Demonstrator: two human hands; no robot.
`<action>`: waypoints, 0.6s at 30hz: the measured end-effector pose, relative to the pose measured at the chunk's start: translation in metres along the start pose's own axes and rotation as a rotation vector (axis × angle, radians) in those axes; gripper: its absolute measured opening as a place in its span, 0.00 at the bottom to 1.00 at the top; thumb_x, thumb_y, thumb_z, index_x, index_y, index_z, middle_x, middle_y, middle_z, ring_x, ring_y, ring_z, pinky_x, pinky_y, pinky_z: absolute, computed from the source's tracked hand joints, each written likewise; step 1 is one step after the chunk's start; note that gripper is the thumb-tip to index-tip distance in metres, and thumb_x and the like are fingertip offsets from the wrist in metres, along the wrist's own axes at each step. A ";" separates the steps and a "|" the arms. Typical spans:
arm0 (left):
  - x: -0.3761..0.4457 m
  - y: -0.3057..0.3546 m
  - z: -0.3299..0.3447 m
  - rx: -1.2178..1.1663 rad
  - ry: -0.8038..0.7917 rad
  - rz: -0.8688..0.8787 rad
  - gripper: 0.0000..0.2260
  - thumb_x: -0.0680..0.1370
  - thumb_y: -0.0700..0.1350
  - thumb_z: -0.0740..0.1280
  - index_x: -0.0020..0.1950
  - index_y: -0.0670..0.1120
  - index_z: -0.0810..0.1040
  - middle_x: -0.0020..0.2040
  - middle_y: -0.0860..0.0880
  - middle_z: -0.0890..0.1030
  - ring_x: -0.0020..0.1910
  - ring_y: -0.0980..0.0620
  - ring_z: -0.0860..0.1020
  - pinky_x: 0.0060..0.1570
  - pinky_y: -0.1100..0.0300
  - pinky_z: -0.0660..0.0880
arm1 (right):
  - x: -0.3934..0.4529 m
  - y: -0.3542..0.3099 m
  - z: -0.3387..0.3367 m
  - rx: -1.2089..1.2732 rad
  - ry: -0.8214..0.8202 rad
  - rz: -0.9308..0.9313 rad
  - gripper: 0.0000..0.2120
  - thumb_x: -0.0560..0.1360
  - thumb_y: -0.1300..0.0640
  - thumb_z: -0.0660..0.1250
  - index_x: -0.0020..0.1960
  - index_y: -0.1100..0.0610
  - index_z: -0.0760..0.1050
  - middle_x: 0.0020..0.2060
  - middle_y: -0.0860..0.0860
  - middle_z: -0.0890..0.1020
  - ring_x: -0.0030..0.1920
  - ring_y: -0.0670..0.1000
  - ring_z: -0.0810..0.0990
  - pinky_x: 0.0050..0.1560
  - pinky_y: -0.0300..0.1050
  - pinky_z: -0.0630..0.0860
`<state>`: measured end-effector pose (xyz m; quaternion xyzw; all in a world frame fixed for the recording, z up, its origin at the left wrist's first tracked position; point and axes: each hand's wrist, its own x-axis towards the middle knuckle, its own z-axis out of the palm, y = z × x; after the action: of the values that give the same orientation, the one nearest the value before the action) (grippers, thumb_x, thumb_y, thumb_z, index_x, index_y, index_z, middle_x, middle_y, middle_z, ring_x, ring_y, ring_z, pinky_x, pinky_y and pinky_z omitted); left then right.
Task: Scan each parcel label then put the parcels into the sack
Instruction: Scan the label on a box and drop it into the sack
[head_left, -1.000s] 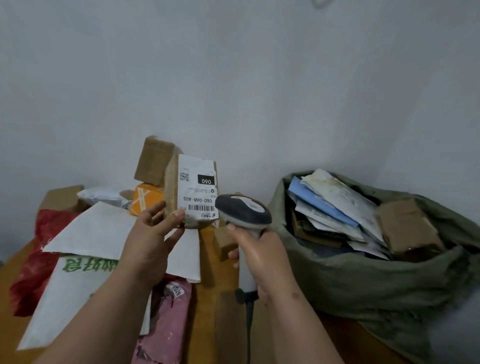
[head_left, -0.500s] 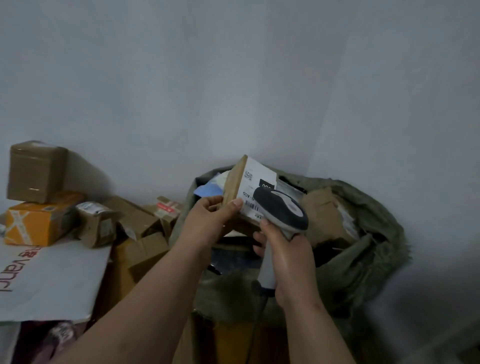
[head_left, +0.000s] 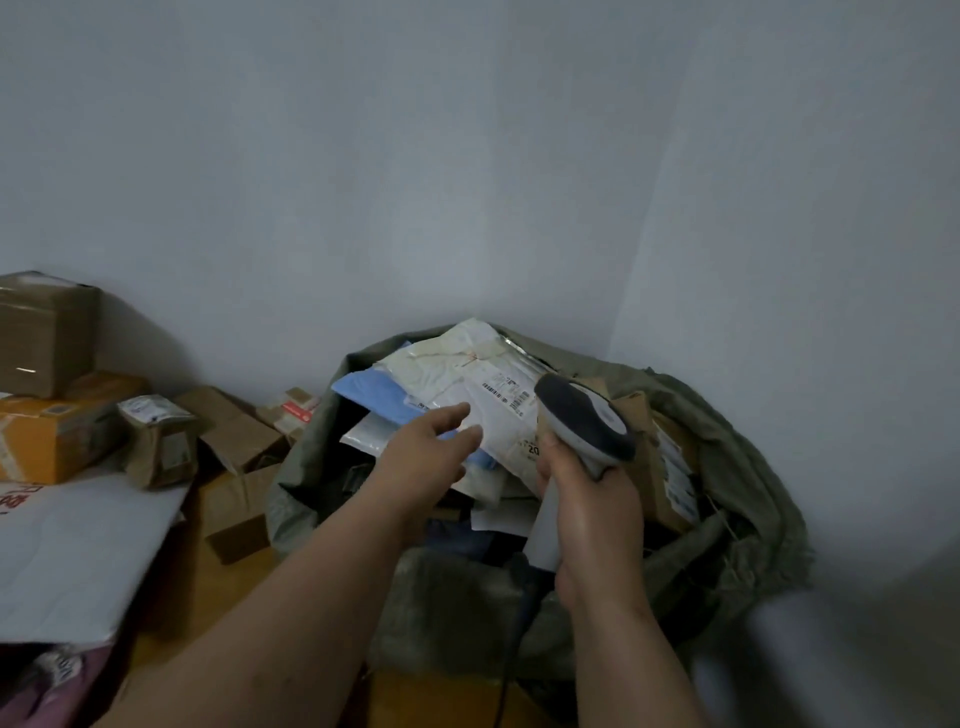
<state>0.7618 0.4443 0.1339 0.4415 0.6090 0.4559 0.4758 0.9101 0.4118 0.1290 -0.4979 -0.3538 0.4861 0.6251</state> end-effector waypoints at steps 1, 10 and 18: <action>-0.002 0.000 -0.008 -0.029 0.028 0.014 0.17 0.81 0.48 0.67 0.70 0.54 0.75 0.59 0.53 0.78 0.54 0.55 0.77 0.55 0.54 0.79 | -0.002 -0.001 0.003 -0.025 -0.020 0.026 0.17 0.74 0.48 0.75 0.61 0.47 0.79 0.53 0.45 0.84 0.54 0.46 0.82 0.52 0.43 0.78; -0.056 -0.028 -0.136 -0.307 0.359 -0.020 0.07 0.81 0.45 0.67 0.57 0.50 0.81 0.50 0.44 0.82 0.49 0.47 0.80 0.47 0.54 0.78 | -0.064 0.009 0.070 -0.171 -0.329 0.104 0.06 0.74 0.50 0.75 0.48 0.48 0.80 0.37 0.43 0.86 0.40 0.43 0.85 0.43 0.41 0.79; -0.132 -0.107 -0.263 -0.309 0.555 -0.170 0.05 0.81 0.45 0.67 0.54 0.50 0.81 0.51 0.44 0.83 0.54 0.45 0.81 0.54 0.47 0.78 | -0.169 0.046 0.157 -0.290 -0.483 0.188 0.09 0.72 0.46 0.75 0.48 0.49 0.81 0.36 0.47 0.86 0.41 0.49 0.84 0.42 0.44 0.77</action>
<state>0.5131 0.2597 0.0879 0.1706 0.6737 0.6044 0.3895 0.7065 0.2950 0.1315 -0.4822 -0.5104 0.5908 0.3974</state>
